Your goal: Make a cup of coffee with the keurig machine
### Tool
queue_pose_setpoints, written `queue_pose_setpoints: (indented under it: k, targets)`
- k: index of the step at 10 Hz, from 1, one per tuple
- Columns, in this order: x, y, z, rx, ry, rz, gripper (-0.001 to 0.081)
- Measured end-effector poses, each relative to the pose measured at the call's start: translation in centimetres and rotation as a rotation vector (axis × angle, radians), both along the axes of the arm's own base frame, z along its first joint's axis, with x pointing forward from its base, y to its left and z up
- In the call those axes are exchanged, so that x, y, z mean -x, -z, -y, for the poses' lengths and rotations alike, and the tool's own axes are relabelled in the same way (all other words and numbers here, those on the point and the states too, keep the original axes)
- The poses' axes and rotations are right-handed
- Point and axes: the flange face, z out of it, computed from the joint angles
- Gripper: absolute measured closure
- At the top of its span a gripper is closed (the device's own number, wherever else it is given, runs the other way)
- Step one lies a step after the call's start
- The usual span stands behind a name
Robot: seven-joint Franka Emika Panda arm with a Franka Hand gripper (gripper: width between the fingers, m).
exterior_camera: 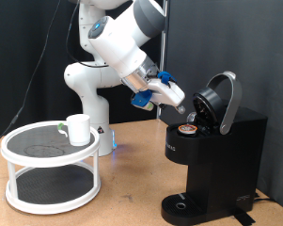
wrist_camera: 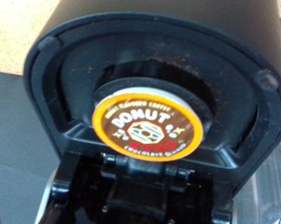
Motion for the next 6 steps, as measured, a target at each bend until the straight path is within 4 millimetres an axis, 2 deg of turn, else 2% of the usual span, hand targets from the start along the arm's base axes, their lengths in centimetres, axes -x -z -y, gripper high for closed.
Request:
queue_pose_setpoints:
  k: [2,6]
  targets:
    - [-0.2,-0.7,0.0,-0.046,0.03,0.015,0.0072]
    - [-0.5,-6.5,0.8,-0.153,0.08,0.082,0.0072]
